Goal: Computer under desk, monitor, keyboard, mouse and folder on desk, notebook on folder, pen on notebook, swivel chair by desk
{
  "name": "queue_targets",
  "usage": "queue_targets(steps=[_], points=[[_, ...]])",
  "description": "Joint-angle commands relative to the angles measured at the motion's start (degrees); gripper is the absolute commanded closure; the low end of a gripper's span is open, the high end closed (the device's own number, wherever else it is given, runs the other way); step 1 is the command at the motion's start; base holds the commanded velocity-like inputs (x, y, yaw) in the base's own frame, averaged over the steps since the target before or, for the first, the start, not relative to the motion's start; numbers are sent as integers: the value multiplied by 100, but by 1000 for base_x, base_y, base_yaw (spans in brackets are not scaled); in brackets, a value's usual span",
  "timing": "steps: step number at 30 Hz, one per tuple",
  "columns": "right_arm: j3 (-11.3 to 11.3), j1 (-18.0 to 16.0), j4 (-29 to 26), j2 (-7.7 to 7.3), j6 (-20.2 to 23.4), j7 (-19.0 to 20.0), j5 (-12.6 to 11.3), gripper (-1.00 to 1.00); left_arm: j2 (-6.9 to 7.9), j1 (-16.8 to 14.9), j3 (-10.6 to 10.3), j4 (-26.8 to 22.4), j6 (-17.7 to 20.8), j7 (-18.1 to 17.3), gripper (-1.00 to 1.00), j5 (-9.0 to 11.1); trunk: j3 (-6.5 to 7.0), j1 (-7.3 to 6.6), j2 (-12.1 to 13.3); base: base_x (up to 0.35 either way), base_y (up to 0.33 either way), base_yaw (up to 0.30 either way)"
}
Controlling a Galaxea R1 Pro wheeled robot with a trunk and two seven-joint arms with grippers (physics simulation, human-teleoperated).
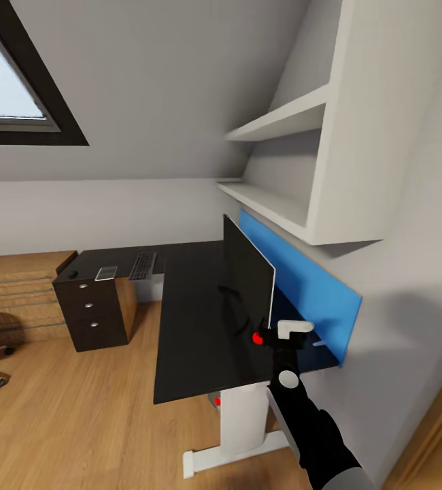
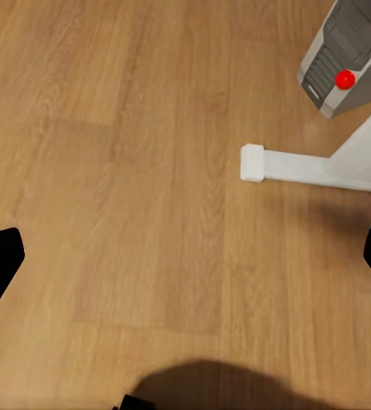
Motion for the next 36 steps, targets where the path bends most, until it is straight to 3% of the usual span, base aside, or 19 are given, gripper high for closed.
queue_targets(steps=[1, 8, 27, 36], points=[[7, -5, 3, 0, 18, -15, 48, -100, 1, -5, -17, 5, -14, -51, -100, 62, -10, 2, -8, -1, -216, 0], [7, -5, 3, 0, 18, 45, 48, -100, 1, -5, -17, 5, -13, -51, -100, 62, -10, 2, -8, 0, -294, 0], [7, -5, 25, -7, 2, 80, 42, -100, 1, -5, -17, 6, -12, -51, -100, 62, -10, 2, -8, 0, -126, 0], [17, -5, 31, 15, -267, 76, 23, -100, 1, -5, -17, 7, -4, -51, -100, 62, -10, 2, -8, 0, -32, 0]])
